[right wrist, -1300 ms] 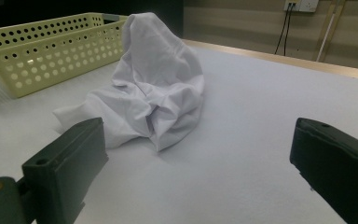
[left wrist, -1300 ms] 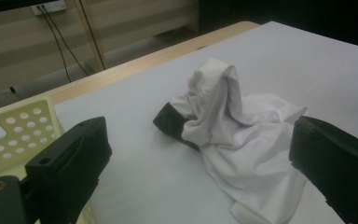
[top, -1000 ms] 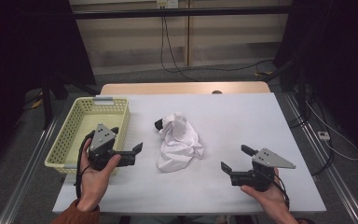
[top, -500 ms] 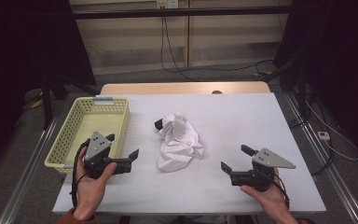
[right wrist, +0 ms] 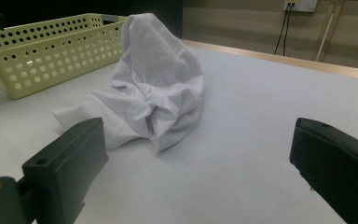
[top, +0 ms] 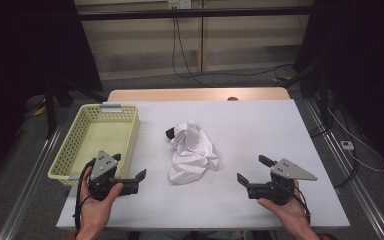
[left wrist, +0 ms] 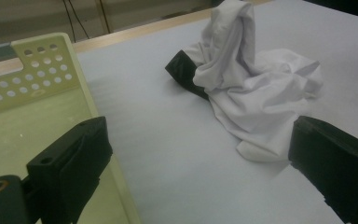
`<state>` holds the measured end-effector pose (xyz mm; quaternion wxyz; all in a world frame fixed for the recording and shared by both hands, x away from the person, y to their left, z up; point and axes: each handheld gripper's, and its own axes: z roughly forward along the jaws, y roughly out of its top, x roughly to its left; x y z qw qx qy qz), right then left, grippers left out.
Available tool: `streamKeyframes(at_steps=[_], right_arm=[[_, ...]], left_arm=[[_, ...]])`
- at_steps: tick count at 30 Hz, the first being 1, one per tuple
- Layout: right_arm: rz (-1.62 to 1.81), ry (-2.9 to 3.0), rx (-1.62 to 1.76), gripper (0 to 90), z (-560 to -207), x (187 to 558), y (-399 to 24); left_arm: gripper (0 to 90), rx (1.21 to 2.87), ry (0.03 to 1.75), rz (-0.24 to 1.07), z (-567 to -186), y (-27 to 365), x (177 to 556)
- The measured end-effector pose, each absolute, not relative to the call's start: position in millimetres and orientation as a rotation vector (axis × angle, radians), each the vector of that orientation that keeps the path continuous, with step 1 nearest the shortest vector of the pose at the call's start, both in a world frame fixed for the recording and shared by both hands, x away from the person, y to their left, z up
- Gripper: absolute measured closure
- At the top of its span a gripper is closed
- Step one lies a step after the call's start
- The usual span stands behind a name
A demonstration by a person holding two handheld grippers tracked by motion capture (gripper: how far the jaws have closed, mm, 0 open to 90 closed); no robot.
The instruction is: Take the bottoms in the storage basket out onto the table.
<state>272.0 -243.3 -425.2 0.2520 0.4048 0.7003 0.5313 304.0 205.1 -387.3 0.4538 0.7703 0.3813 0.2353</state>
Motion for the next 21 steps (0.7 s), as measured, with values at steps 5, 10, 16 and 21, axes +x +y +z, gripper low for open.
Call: streamKeyframes(at_steps=[5,10,16,21], right_arm=[[1.445,1.905,1.103,4.0,-425,272,-243],[1.446,1.903,1.106,4.0,-425,272,-243],[1.441,1.906,1.099,4.0,-425,272,-243],[1.445,1.904,1.098,4.1,-425,271,-243]], left_arm=[[5.5,1.89,0.956,0.592,-390,207,302],[5.6,1.898,0.966,0.58,-396,210,303],[5.5,1.868,0.985,0.588,-404,214,302],[5.3,1.858,0.994,0.597,-406,219,301]])
